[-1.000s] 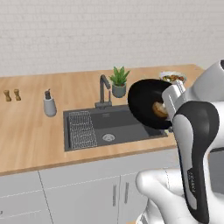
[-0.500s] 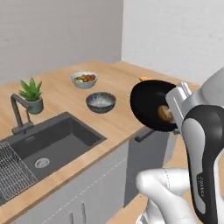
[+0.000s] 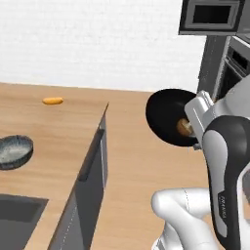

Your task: Pick the mushroom from the sink and place it in the bowl. Then pick the bowl and place it in the microwave. Then close the microwave door and press the start button.

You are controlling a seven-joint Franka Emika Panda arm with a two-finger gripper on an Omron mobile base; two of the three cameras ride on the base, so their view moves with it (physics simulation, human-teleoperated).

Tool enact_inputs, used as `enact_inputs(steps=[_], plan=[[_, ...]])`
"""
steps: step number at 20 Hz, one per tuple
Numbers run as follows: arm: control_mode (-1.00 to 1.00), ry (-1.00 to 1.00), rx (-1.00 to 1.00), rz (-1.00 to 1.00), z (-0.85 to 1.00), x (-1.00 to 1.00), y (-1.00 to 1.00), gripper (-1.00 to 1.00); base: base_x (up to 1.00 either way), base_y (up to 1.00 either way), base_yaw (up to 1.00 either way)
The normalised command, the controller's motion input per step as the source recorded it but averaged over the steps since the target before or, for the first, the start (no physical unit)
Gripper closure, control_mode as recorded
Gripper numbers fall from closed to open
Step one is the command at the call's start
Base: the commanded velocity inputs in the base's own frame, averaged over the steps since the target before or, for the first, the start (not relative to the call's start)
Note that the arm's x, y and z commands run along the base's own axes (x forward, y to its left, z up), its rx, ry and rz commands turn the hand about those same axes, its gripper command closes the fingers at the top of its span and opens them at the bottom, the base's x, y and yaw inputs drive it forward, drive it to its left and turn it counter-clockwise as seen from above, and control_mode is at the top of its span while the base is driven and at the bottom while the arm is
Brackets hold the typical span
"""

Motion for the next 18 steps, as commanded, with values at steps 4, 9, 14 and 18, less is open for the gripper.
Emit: enact_inputs(steps=[4,9,14,18], plan=[[1.0,0.0,0.0,0.0,0.0,0.0,0.0,1.0,0.0,0.0,-0.96],[1.0,0.0,0.0,0.0,0.0,0.0,0.0,1.0,0.55,0.02,-0.67],[1.0,0.0,0.0,0.0,0.0,0.0,0.0,1.0,0.92,0.0,-0.53],[1.0,0.0,0.0,0.0,0.0,0.0,0.0,1.0,1.0,0.01,-0.48]])
